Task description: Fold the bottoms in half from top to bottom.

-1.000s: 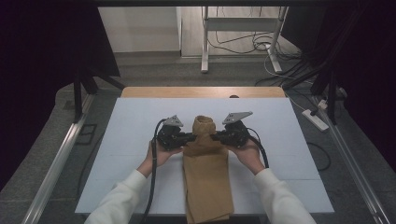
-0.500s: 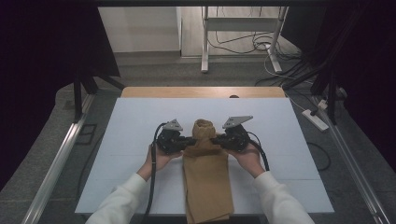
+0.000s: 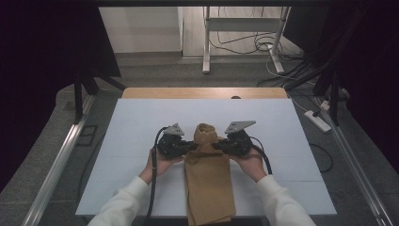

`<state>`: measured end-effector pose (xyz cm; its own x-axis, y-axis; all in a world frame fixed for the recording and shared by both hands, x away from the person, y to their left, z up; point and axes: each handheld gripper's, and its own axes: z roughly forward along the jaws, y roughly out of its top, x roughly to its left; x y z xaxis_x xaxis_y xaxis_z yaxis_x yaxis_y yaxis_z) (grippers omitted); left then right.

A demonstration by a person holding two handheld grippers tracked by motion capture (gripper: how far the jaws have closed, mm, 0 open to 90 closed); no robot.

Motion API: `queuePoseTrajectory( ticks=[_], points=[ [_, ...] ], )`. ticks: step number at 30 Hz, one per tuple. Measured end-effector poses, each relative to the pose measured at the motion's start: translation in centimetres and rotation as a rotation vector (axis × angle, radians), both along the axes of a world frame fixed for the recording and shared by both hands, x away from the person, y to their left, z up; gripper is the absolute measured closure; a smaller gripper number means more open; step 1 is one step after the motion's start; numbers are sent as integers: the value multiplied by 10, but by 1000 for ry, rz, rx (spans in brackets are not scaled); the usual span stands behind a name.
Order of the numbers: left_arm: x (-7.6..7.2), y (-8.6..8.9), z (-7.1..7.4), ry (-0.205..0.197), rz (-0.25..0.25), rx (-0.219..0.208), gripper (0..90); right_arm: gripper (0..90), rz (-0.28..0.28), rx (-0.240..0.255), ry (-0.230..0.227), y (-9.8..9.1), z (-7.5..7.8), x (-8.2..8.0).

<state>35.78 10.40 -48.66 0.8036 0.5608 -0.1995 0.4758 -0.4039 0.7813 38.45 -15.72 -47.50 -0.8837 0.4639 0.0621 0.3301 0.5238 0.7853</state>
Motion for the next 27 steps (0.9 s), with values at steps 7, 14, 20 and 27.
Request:
queuePoseTrajectory(
  ticks=[7,14,20,27],
  points=[
    [-3,-2,-2,2,-7,5,845,818,2,-9,3,-2,-2,-5],
    [-5,-2,-2,3,-9,4,846,818,6,-12,5,-2,-2,-8],
    [-8,-1,-2,2,-11,4,845,818,14,-14,5,-3,-2,-12],
    [-10,-1,-3,4,-13,8,845,818,19,-16,10,-3,-4,-15]
  ],
)
